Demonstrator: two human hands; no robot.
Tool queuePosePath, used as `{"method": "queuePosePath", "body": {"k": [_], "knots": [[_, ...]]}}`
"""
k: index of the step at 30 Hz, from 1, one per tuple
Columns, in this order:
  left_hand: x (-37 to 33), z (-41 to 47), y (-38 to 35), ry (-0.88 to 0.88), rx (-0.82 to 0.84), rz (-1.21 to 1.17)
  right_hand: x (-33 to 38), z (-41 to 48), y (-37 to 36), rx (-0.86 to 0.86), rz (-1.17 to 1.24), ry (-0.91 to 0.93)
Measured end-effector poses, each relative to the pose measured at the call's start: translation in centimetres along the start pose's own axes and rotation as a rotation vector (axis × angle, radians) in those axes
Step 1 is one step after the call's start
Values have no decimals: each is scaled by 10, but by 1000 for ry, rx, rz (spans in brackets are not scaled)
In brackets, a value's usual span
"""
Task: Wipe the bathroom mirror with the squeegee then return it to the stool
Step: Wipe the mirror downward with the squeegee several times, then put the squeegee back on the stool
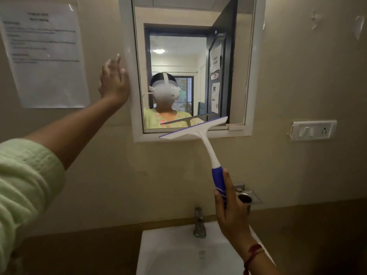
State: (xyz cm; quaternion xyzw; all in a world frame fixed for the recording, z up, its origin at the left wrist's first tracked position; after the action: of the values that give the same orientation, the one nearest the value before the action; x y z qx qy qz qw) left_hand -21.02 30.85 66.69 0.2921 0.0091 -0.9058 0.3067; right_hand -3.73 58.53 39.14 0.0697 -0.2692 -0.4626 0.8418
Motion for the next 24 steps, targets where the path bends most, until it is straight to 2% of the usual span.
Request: {"method": "queuePosePath", "body": {"k": [5,13,18,24], "knots": [[32,-74,-3,158,71,-100,8,-19,-4,74,85,-45],[58,-185,1,261,263,-210,15,-56,-13,249,267,-167],[85,-242,26,370,214,-320,19,-80,-31,391,351,-269],[135,-318,81,521,165,-214,31,-112,-65,648,333,-253]]}}
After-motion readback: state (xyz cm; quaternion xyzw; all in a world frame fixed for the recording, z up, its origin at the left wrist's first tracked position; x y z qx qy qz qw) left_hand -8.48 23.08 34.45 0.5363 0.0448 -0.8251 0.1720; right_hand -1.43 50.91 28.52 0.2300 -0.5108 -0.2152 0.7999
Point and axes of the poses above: each hand's wrist, its own z-axis towards the middle knuckle, its own y-axis out of the back of the hand, x = y × z, the point moved 6 cm from there along z, towards the middle knuckle, and after that the axes turned 13 degrees about -z, right-handed, at the moved point
